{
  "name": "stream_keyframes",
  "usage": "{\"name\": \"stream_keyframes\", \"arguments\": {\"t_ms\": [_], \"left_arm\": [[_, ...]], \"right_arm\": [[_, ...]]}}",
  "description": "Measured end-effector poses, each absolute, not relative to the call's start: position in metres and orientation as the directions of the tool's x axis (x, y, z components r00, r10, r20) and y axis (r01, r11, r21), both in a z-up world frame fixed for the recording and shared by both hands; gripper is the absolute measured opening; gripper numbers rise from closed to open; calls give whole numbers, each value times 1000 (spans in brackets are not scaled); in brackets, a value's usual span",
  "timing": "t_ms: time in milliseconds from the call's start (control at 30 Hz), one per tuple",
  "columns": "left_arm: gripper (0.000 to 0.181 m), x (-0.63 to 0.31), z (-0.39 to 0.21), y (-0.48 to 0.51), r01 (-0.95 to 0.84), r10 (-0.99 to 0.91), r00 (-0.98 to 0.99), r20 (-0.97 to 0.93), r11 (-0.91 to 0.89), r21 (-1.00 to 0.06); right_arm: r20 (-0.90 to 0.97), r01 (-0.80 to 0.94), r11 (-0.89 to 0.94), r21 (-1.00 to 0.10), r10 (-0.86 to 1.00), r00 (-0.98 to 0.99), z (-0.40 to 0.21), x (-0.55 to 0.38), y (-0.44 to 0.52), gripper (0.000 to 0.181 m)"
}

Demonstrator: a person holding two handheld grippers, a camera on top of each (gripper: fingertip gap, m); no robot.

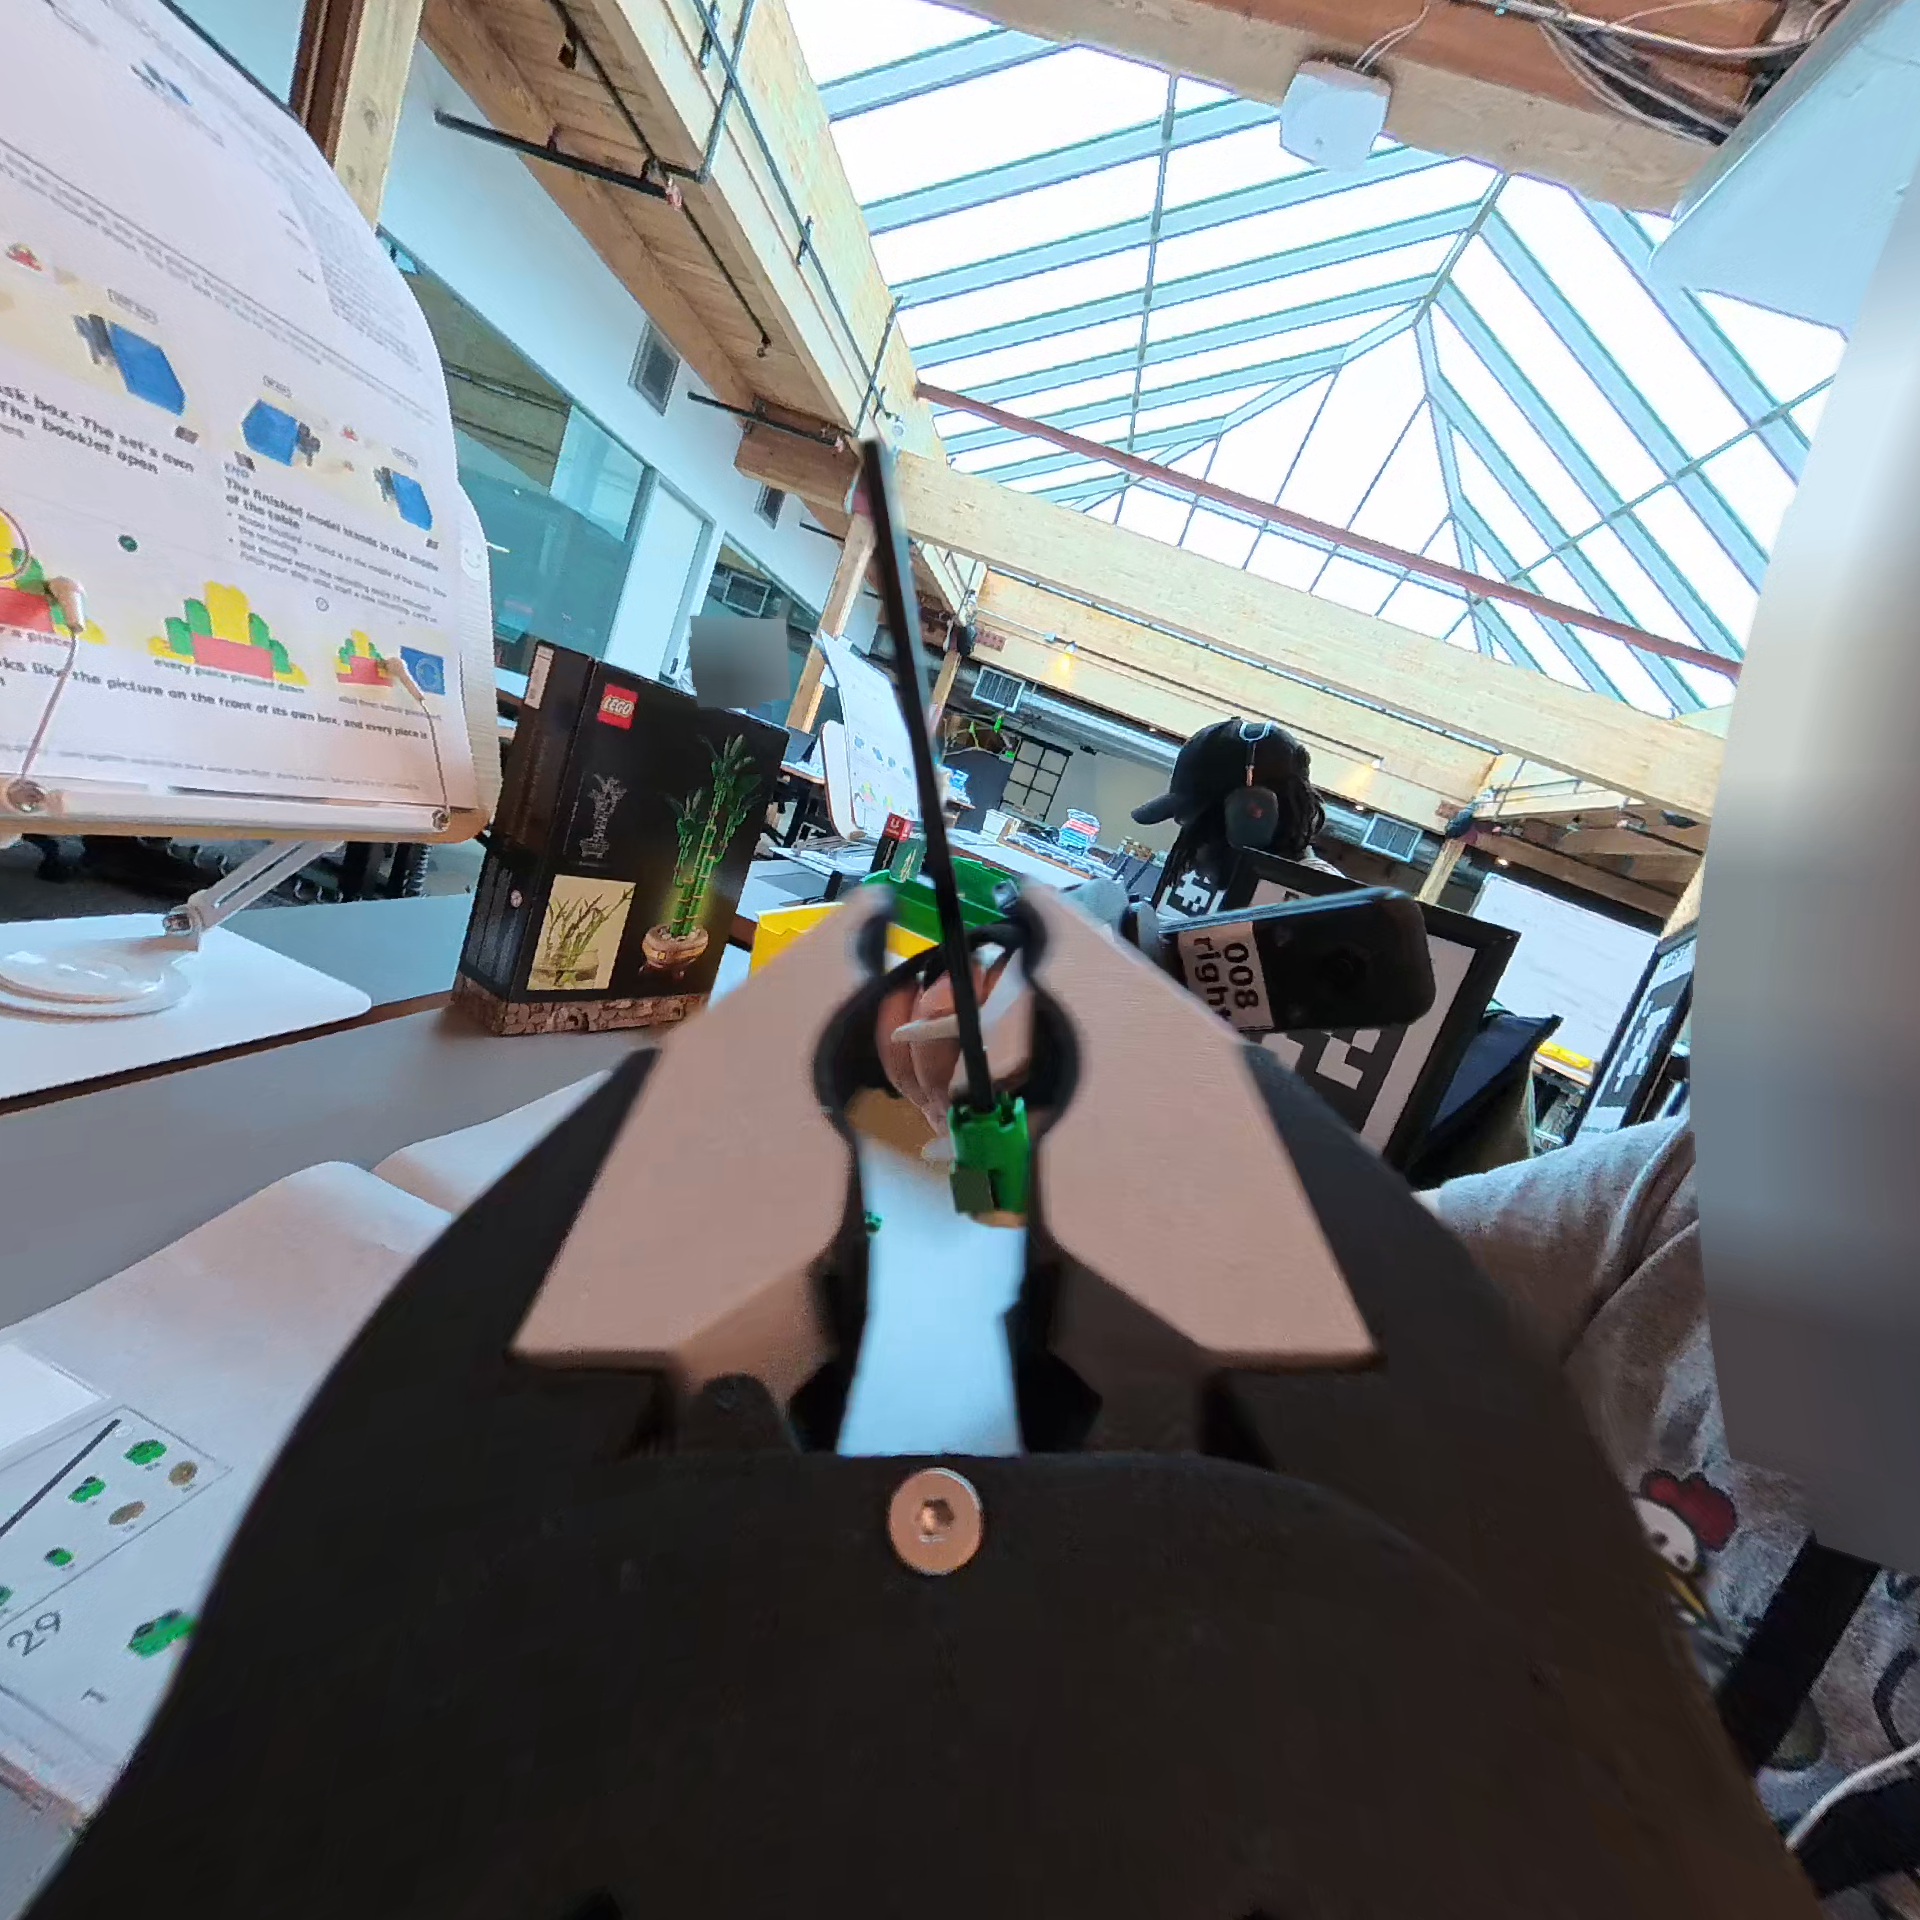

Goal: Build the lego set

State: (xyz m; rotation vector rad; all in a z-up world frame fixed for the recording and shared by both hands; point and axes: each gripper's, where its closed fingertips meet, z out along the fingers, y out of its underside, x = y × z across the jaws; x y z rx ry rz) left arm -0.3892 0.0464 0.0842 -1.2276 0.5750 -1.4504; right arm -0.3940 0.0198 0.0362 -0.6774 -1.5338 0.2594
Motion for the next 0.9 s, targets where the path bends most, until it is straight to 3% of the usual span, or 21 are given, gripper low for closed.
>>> {"name": "stream_keyframes", "arguments": {"t_ms": [33,67,233,333,533,633,733,800,900], "left_arm": [[55,-391,83,50,417,-910,145,390,-301,-858],[69,-391,81,51,411,-905,140,402,-317,-855],[56,-362,56,34,249,-908,35,418,-397,-883],[15,-350,53,34,232,-925,60,376,-354,-906],[15,-352,53,39,238,-935,130,330,-293,-926],[15,-361,55,48,262,-932,182,314,-262,-929],[15,-364,50,53,235,-938,235,253,-198,-952],[15,-359,47,49,209,-952,227,207,-160,-965],[15,-351,42,47,171,-958,234,165,-126,-977]], "right_arm": [[839,255,803,-539,539,76,40,-391,22,22],[847,254,810,-528,521,101,45,-388,25,22],[878,268,836,-479,452,156,58,-378,31,22],[901,298,851,-432,397,174,57,-377,35,22],[903,307,849,-430,396,167,56,-375,39,22],[851,291,800,-524,503,147,56,-364,46,31],[624,115,613,-781,761,177,80,-350,46,36],[318,-42,332,-942,928,195,102,-343,57,40],[-77,-123,-68,-990,994,74,103,-347,65,45]]}}
